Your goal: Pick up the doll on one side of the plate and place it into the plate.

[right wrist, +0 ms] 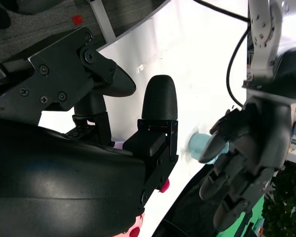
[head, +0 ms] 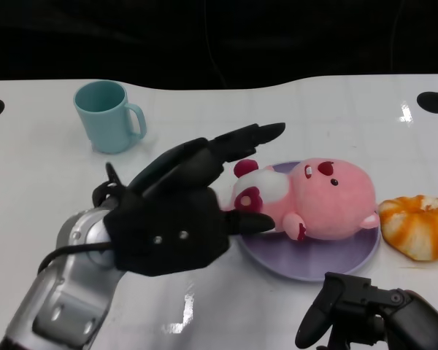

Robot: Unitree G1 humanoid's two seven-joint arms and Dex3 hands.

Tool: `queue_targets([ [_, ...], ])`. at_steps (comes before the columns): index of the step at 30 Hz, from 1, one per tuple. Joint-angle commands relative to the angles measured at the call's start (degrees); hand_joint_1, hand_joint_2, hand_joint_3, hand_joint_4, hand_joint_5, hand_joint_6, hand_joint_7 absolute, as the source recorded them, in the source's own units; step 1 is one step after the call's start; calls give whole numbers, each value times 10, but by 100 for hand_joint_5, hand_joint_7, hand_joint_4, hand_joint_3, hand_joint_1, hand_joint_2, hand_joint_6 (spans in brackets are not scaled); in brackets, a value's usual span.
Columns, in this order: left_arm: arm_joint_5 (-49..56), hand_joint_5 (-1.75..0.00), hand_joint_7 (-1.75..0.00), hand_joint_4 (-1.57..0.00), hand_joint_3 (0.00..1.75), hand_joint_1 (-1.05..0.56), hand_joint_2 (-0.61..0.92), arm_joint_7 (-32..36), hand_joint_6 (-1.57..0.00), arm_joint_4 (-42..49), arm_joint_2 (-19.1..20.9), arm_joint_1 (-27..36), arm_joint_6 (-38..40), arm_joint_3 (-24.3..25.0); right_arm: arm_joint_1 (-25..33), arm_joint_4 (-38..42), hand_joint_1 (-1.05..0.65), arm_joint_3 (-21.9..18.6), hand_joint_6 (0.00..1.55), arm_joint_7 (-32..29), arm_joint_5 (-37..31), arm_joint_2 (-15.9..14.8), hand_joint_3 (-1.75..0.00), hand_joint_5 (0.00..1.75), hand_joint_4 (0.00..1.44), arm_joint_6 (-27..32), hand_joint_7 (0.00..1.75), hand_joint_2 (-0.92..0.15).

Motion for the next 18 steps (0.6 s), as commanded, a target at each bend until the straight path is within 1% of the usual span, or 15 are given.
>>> queue_targets([
  [1, -52, -100, -16, -12, 24, -57, 92, -2, -49, -25, -3, 32, -3, 35, -2, 1, -11, -5, 60, 2, 3, -5, -106, 161, 67, -8, 132, -56],
  [2, -69, -106, -19, -18, 22, -53, 92, 1, -56, -33, -7, 44, 0, 44, -3, 2, -11, -5, 60, 2, 3, -6, -106, 161, 67, -10, 132, -56],
  [4, -95, -109, -24, -29, 19, -48, 92, 6, -65, -44, -13, 64, 6, 58, -3, 4, -11, -6, 60, 3, 2, -6, -106, 161, 67, -12, 132, -56],
  [5, -114, -109, -24, -31, 18, -47, 92, 6, -67, -49, -19, 76, 5, 67, -3, 4, -11, -6, 60, 3, 3, -6, -106, 161, 67, -13, 132, -56],
  [7, -154, -112, -29, -48, 25, -38, 91, 6, -76, -61, -30, 105, 5, 86, -4, 5, -11, -6, 60, 3, 4, -5, -106, 161, 67, -12, 132, -56],
  [8, -174, -109, -34, -57, 42, -35, 84, 8, -80, -71, -36, 120, 16, 96, -4, 4, -11, -7, 60, 3, 4, -5, -106, 161, 67, -10, 132, -56],
  [10, -205, -107, -43, -69, 71, -33, 71, 13, -85, -94, -43, 145, 49, 109, -5, 3, -12, -7, 61, 3, 3, -6, -106, 162, 67, -8, 132, -56],
  [11, -221, -107, -45, -71, 77, -33, 69, 17, -87, -108, -48, 156, 71, 116, -5, 2, -12, -7, 61, 4, 4, -6, -106, 162, 67, -7, 132, -56],
  [13, -252, -111, -55, -73, 84, -32, 67, 28, -87, -135, -57, 177, 113, 127, -5, 3, -11, -8, 60, 5, 6, -5, -107, 162, 66, -9, 132, -56],
  [15, -281, -120, -77, -77, 98, -30, 62, 39, -83, -161, -64, 195, 152, 135, -5, 4, -10, -9, 61, 5, 7, -5, -107, 163, 66, -9, 132, -56],
  [16, -292, -123, -82, -78, 101, -30, 60, 44, -82, -175, -64, 206, 172, 139, -6, 3, -10, -9, 61, 5, 7, -5, -107, 163, 66, -7, 132, -56],
  [17, -301, -132, -96, -80, 112, -29, 56, 48, -81, -187, -63, 215, 187, 141, -7, 3, -10, -8, 60, 5, 6, -5, -107, 163, 66, -6, 132, -56],
  [18, -309, -137, -104, -80, 117, -28, 53, 50, -80, -197, -61, 225, 202, 144, -8, 3, -10, -7, 60, 5, 5, -5, -106, 163, 66, -5, 132, -56],
])
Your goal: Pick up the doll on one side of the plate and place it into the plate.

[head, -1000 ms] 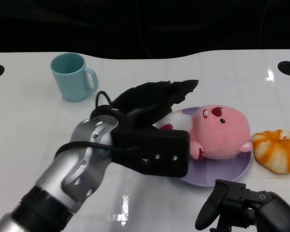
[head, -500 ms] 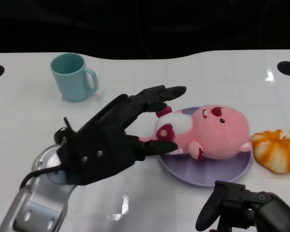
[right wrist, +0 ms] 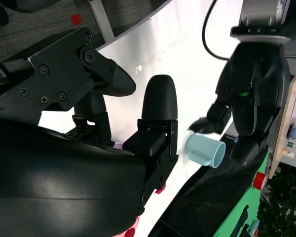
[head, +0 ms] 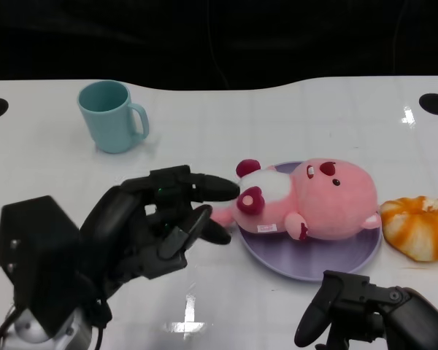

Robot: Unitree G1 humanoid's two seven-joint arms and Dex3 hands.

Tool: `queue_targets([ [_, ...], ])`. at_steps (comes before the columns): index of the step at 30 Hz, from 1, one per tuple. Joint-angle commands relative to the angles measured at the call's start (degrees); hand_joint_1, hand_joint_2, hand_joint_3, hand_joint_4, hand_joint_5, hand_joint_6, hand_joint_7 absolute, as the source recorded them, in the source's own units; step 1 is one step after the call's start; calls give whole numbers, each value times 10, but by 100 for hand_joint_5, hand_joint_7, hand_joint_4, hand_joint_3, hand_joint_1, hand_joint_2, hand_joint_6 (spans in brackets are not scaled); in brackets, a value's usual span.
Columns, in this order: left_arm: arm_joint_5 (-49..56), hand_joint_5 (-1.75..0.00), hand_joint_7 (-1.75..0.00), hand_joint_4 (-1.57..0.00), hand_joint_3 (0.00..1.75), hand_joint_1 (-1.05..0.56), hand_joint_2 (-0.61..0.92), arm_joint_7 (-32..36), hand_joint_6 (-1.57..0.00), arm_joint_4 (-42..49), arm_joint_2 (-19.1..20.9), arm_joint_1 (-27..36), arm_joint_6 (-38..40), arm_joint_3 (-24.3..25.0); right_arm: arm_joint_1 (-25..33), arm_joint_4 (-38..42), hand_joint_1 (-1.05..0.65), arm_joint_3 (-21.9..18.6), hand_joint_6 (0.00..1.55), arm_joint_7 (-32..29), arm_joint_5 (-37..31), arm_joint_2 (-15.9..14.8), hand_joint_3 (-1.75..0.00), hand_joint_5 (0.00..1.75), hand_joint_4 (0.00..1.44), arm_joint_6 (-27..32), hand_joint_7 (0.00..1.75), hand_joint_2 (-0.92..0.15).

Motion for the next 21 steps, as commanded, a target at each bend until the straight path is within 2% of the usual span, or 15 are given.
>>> queue_targets([
  [1, -29, -143, -111, -80, 119, -28, 53, 14, -78, -40, 9, 33, 48, 14, -1, -1, -10, -6, 61, 0, 5, -3, -106, 163, 66, 1, 132, -56],
  [2, -37, -156, -124, -75, 120, -28, 53, 16, -74, -50, 12, 43, 61, 18, -1, 0, -11, -5, 61, 0, 5, -3, -106, 163, 66, -1, 132, -56],
  [4, -58, -168, -138, -71, 120, -27, 54, 22, -69, -67, 13, 60, 86, 28, -2, 0, -11, -4, 61, 0, 6, -2, -106, 163, 67, -1, 132, -56],
  [8, -106, -174, -155, -71, 109, -27, 62, 36, -62, -105, 15, 86, 140, 54, -1, -2, -12, -4, 60, 0, 10, 1, -107, 163, 66, 3, 132, -57],
  [14, -184, -175, -163, -70, 97, -29, 68, 65, -57, -152, 20, 124, 229, 88, -5, -1, -12, -9, 60, 2, 10, -2, -106, 162, 66, 4, 132, -57],
  [21, -192, -175, -168, -70, 96, -26, 71, 73, -56, -144, 36, 136, 251, 84, -3, 16, -11, -18, 60, 1, 15, -1, -107, 163, 67, -21, 132, -56],
])
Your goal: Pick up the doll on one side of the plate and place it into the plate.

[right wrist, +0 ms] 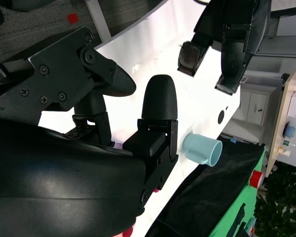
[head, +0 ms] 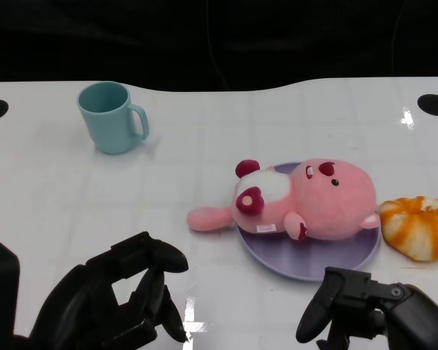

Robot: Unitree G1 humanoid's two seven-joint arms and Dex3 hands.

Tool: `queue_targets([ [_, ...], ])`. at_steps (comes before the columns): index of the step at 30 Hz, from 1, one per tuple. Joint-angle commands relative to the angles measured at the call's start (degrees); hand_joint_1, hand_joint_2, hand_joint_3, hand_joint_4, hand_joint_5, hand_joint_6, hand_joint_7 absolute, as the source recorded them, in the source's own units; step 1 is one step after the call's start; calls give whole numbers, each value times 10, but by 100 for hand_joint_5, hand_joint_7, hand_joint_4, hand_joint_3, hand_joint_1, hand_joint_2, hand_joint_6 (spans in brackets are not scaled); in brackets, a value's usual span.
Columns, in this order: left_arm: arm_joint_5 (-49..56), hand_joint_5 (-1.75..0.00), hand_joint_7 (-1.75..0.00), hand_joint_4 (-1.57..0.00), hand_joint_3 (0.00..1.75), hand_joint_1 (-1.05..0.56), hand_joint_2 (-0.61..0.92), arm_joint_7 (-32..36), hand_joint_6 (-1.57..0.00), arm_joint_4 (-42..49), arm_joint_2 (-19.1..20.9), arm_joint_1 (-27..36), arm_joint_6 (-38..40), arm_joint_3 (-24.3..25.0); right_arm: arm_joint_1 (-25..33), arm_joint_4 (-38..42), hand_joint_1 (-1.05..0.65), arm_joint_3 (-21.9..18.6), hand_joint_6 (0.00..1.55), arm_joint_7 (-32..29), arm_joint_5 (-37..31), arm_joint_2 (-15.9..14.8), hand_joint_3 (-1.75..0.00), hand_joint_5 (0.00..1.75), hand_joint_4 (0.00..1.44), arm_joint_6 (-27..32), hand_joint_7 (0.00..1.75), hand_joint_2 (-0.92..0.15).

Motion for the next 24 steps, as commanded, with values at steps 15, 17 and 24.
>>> queue_targets([
  [15, 14, -175, -168, -71, 101, -26, 64, -12, -57, 55, 39, 0, -16, -21, 18, 12, -9, -18, 59, -10, 9, 7, -105, 164, 65, -36, 132, -59],
  [17, 15, -175, -167, -71, 102, -27, 63, -11, -57, 54, 40, 0, -16, -23, 17, 12, -10, -17, 58, -12, 8, 7, -104, 165, 65, -36, 132, -60],
  [24, 18, -175, -167, -71, 104, -27, 61, -12, -57, 52, 47, 0, -21, -30, 14, 13, -9, -14, 58, -13, 8, 9, -106, 165, 65, -33, 133, -59],
])
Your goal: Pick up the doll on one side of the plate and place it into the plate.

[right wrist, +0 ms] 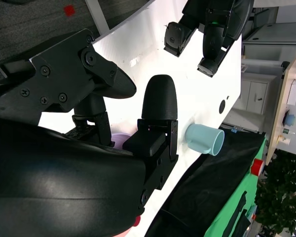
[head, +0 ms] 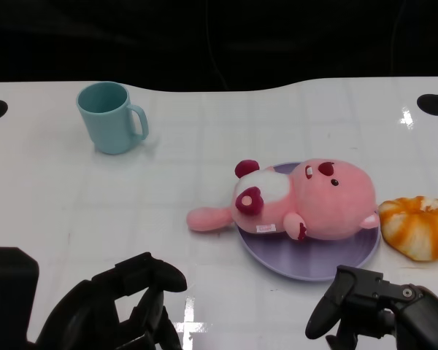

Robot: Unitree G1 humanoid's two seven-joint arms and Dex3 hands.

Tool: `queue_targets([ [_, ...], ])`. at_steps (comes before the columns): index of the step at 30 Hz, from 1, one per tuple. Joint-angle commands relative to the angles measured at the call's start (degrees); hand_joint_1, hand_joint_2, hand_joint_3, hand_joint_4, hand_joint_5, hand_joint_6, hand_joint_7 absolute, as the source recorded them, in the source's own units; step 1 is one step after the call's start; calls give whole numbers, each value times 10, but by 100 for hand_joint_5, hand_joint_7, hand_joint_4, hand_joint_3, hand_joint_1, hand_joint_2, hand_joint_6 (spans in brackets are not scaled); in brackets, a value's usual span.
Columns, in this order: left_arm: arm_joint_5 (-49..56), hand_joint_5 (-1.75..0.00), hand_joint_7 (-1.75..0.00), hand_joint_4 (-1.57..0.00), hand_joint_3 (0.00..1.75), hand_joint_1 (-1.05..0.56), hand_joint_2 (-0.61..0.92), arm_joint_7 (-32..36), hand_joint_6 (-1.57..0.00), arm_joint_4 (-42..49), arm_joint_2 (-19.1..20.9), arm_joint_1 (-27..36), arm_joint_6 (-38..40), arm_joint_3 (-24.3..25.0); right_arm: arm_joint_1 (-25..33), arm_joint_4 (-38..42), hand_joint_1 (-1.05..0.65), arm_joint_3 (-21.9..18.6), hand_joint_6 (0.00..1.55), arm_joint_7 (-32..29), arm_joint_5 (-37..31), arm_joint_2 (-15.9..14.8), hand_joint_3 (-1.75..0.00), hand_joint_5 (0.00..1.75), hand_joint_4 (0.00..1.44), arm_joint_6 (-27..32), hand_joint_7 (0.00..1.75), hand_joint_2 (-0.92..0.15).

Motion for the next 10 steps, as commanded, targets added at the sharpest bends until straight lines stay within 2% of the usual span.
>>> queue_targets([
  [1, 8, -175, -168, -71, 105, -27, 61, -3, -57, -1, 14, -3, -6, -2, -1, -3, -8, -3, 58, -2, 5, 1, -106, 165, 65, -1, 133, -59],
  [10, 18, -175, -166, -72, 106, -28, 61, -1, -58, -3, 16, -3, -16, -9, -2, -7, -9, -4, 57, 0, 4, -3, -107, 166, 63, 1, 134, -59],
])
